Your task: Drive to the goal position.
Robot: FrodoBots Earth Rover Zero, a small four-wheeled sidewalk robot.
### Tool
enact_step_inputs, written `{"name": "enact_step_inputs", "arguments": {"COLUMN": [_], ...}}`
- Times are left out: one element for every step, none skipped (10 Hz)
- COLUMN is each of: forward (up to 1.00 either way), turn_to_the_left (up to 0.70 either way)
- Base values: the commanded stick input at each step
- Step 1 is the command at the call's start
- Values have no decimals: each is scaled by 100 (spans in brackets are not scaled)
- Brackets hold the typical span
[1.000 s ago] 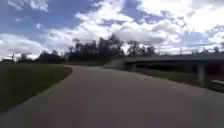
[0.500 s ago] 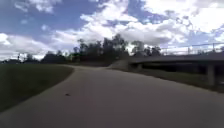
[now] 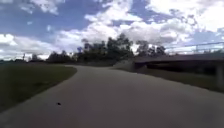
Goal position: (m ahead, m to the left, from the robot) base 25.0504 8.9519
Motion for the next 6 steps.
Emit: {"name": "enact_step_inputs", "arguments": {"forward": [100,100,100,100,100,100], "turn_to_the_left": [11,11,11,11,11,11]}}
